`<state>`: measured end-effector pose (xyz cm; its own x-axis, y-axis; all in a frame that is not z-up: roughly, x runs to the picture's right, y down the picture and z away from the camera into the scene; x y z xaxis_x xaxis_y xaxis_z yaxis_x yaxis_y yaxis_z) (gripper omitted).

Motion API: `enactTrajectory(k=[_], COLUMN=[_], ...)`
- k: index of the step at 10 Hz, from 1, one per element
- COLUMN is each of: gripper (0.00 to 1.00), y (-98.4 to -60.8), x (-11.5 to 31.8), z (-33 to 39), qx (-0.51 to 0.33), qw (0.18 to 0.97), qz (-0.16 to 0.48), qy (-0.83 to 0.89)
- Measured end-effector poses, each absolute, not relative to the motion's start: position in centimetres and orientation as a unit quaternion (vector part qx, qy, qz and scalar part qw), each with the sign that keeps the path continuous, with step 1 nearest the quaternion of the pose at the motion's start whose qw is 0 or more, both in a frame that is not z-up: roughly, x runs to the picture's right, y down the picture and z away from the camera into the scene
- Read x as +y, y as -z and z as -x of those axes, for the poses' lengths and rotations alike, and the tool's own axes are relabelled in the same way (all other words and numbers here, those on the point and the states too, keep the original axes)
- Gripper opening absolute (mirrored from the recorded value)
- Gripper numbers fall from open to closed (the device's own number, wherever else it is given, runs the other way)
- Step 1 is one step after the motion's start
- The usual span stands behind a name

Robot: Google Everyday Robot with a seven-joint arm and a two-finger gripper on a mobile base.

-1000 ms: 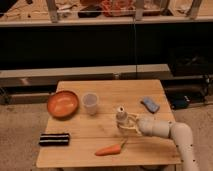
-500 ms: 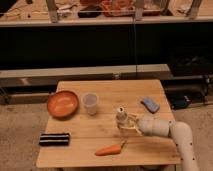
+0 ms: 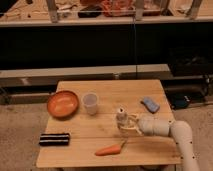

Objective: Stand the bottle upright

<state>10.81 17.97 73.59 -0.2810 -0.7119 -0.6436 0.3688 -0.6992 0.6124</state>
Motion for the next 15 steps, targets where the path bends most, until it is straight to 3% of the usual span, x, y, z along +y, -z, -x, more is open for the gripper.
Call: enactTrajectory(k=[7, 10, 15], gripper=[0.2, 0.38, 0.38], y=[-74.26, -74.47, -74.43], x=[18.08, 18.1, 18.15], z=[-11.09, -11.31, -11.8], qx=[-0.182, -0.184, -0.181], qw=[0.345, 0.345, 0.347], qz=[-0.494, -0.495, -0.491], qy=[0.777, 0.776, 0.778])
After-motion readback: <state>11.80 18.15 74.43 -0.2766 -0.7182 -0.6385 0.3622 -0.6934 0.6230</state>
